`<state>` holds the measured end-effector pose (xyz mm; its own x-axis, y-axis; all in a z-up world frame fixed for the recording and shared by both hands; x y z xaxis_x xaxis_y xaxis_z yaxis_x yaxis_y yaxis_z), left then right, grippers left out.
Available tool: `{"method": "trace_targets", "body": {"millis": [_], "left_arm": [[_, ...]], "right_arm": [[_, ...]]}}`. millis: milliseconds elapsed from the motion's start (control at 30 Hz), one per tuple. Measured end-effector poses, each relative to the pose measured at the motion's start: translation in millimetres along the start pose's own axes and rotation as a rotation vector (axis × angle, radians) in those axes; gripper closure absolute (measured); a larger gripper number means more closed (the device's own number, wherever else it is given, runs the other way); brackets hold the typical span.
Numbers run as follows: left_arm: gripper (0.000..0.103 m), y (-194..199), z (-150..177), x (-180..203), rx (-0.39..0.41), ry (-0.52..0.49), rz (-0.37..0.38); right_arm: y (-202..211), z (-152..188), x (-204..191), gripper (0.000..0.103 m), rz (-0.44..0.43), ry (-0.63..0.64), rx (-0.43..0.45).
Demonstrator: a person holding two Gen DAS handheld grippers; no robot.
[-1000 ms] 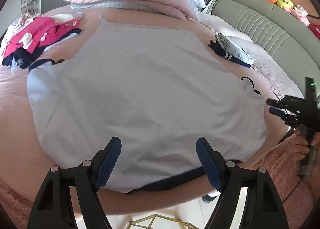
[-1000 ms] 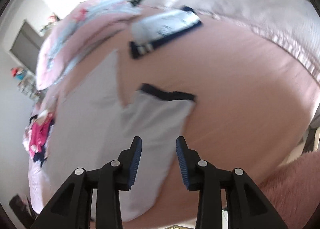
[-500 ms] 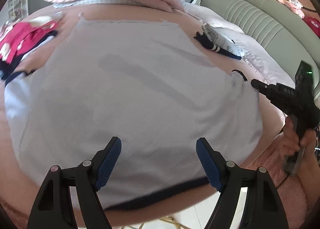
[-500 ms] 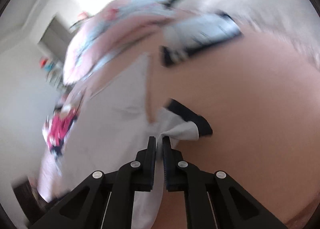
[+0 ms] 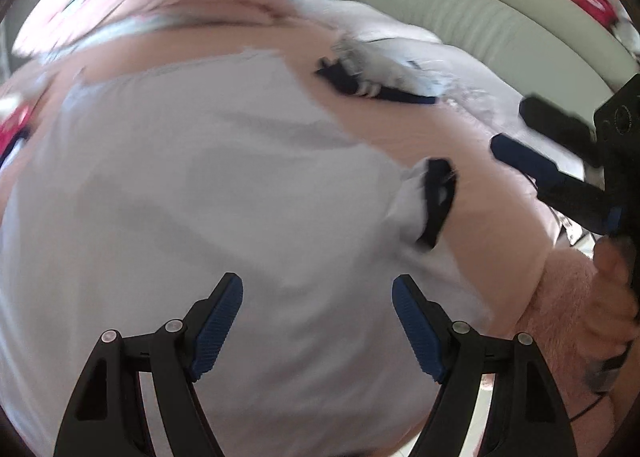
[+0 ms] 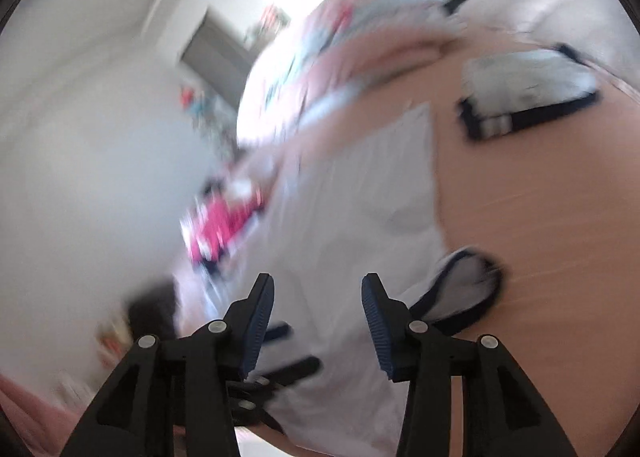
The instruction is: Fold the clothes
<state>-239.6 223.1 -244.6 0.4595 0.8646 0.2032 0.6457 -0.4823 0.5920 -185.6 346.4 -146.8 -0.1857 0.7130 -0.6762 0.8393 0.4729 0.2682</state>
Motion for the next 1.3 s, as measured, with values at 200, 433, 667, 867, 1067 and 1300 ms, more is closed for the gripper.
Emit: {"method": "trace_targets", "body": {"millis": [200, 433, 667, 867, 1067, 1300], "left_arm": [[0.027, -47, -7, 33, -0.04, -0.268, -0.033], [0.026, -49, -12, 11, -0.039, -0.184, -0.127], [0.026, -19, -18, -7, 0.033, 0.013, -0.129], [0.03, -45, -15, 26, 0.006, -0.224, -0.072], [0.074, -61, -31, 26, 0.004, -0.227, -0.061], [0.074, -38, -47, -34, 0.051, 0.109, -0.171]], "right_arm": [[21, -1, 106, 0.058, 0.477, -0.013, -0.053], [-41, 21, 88, 0.058, 0.417, 0.268, -0.293], [-79, -15, 36, 0.058, 0.111, 0.253, -0.158], [-52, -36, 37, 0.058, 0.099, 0.143, -0.087], [-19, -31, 106, 0.058, 0.472, 0.188, -0.161], [-56, -7, 65, 0.058, 0.321, 0.354, -0.279]]}}
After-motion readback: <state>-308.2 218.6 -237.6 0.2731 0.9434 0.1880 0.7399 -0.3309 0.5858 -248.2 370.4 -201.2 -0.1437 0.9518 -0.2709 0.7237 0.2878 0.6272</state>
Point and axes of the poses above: each gripper's, at about its wrist camera, not at the fingertips, and y roughly against the way its jaws point, x to its right, z to its underside, the point moved 10 cm from there along -y, roughly the way its jaws point, and after that the axes turned 15 degrees about x, right-handed, at the moved point
